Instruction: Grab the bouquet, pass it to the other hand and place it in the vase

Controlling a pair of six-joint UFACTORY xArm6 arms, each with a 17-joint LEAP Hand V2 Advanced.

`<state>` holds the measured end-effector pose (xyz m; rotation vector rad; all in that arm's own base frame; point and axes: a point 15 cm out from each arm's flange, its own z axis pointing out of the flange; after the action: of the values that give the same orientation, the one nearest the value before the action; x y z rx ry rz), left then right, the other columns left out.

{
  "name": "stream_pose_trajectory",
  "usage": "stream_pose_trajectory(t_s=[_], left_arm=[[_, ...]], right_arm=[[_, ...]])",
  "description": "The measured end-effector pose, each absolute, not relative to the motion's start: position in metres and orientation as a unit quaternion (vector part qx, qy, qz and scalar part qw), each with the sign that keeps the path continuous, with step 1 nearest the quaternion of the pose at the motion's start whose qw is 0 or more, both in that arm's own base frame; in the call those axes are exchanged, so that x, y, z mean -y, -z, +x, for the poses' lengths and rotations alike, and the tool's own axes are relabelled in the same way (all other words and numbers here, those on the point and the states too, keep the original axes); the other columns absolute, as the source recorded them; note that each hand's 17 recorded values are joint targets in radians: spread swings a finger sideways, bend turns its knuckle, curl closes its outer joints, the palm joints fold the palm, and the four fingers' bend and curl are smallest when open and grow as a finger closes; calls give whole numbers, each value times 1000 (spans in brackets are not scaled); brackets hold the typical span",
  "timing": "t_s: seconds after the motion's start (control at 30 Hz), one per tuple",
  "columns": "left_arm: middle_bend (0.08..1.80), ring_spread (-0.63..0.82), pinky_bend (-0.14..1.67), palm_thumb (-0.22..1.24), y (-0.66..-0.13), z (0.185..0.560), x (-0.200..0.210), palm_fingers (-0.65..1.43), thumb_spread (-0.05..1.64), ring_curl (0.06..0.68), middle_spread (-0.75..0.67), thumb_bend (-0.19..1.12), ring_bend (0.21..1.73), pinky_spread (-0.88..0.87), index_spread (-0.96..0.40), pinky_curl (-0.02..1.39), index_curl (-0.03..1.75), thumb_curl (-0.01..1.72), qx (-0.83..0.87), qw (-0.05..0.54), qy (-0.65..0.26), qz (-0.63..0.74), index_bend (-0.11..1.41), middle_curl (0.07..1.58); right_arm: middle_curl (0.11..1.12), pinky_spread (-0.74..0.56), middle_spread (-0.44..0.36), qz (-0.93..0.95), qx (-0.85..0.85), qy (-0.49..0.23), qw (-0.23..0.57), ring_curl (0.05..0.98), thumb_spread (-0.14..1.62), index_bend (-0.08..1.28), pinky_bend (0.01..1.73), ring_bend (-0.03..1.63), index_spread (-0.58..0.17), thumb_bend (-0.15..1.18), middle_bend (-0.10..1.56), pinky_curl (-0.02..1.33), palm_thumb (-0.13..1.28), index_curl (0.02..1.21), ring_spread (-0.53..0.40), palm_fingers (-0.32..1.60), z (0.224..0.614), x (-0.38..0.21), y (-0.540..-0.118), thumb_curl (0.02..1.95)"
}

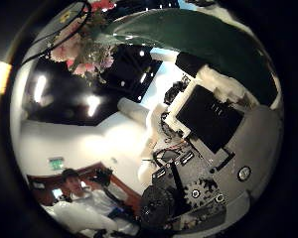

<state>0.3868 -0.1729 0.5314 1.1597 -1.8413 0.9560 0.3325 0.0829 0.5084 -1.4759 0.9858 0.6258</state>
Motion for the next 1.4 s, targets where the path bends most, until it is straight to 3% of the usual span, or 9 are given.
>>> stream_pose_trajectory(t_s=[0.53,0.8,1.1,1.4], left_arm=[[305,501,397,277,-542,361,199,214,982,216,247,-27,541,570,139,151,309,334,695,488,-369,380,160,385],[453,356,397,332,-570,342,203,374,967,211,81,-23,567,464,109,133,315,344,641,575,-401,313,171,439],[603,99,412,396,-556,357,206,473,965,225,-93,-23,607,228,17,113,388,354,633,569,-400,339,217,556],[712,-75,419,412,-544,352,224,473,953,247,-213,-27,664,117,-80,86,503,359,646,568,-378,341,309,676]], right_arm=[[673,-208,-99,-694,-407,-288,519,626,875,1237,1251,1485,-195,-5,1397,797,1149,773,-165,1176,328,-122,-476,1152],[671,-211,-99,-698,-417,-284,508,625,878,1240,1236,1485,-194,-4,1397,820,1151,769,-165,1176,330,-123,-465,1160],[670,-215,-99,-703,-419,-276,504,624,877,1242,1219,1484,-194,-6,1397,845,1152,765,-165,1177,330,-122,-465,1164],[669,-217,-99,-699,-419,-281,506,624,870,1243,1207,1484,-193,-6,1397,864,1154,762,-165,1178,330,-125,-467,1165]])
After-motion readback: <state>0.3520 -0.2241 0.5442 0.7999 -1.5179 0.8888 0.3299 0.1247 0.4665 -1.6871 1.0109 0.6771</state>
